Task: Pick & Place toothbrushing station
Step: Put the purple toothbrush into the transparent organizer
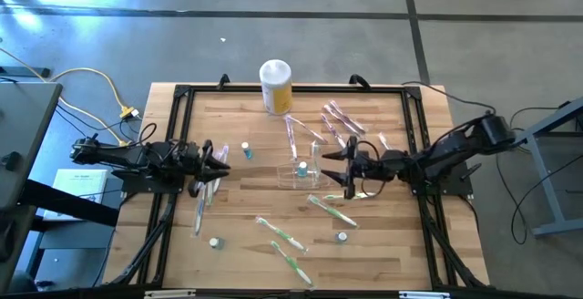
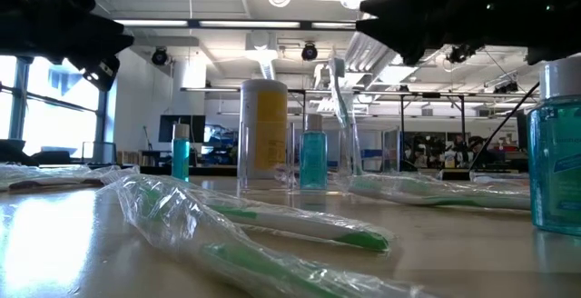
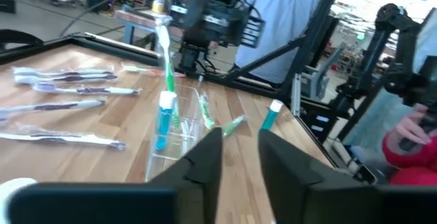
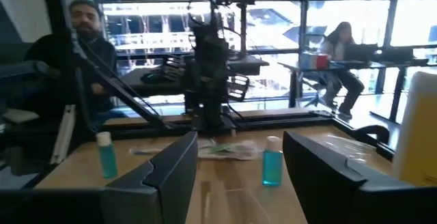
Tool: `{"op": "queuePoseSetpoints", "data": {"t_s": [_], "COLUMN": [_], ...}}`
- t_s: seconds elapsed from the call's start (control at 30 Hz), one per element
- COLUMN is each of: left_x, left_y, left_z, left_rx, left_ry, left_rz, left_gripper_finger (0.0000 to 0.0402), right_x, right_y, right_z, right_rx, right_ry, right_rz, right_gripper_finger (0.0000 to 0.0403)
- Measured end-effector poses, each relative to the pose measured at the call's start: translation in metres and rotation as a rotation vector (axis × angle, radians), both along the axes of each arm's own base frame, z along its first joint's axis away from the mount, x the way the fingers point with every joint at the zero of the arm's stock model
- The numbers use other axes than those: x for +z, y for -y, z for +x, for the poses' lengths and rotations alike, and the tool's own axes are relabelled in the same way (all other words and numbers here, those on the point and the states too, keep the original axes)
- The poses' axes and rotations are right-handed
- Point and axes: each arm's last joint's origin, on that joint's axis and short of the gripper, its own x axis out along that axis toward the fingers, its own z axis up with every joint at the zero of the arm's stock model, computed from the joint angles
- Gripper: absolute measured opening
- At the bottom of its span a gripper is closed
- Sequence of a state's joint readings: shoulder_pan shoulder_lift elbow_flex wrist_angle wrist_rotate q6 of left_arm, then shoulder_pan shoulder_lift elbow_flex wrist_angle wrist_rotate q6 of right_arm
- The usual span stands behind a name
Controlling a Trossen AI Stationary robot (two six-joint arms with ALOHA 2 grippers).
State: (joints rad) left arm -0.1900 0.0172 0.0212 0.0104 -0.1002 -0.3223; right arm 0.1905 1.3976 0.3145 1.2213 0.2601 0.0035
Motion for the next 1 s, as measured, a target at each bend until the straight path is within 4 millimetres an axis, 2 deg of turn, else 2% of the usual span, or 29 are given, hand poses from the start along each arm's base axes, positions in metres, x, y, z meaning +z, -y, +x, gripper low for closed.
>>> {"op": "queuePoseSetpoints", "data": {"t_s": [0.17,0.3,0.6,0.73,0.83,1.0], "left_x": [0.000,0.000,-0.001,0.009,0.010,0.007], "left_y": [0.000,0.000,-0.001,0.000,-0.002,-0.005], "left_z": [0.000,0.000,0.006,0.011,0.014,0.017], "left_rx": [0.004,0.008,0.057,0.087,0.153,0.369], "left_ry": [0.002,0.007,-0.090,-0.183,-0.346,-0.600], "left_rz": [0.018,0.057,0.076,0.079,0.059,-0.032], "left_gripper_finger": [0.0170,0.0195,0.0197,0.0197,0.0197,0.0197], "right_x": [0.007,0.012,0.008,0.005,0.005,0.004], "right_y": [-0.015,-0.026,-0.037,-0.040,-0.043,-0.047], "right_z": [-0.006,-0.011,-0.014,-0.016,-0.017,-0.018], "right_rx": [0.051,0.087,0.118,0.087,0.095,0.112], "right_ry": [0.024,0.049,-0.006,-0.032,-0.033,-0.048], "right_rz": [-0.105,-0.178,-0.208,-0.208,-0.208,-0.214], "right_gripper_finger": [0.0207,0.0207,0.0207,0.0207,0.0207,0.0207]}}
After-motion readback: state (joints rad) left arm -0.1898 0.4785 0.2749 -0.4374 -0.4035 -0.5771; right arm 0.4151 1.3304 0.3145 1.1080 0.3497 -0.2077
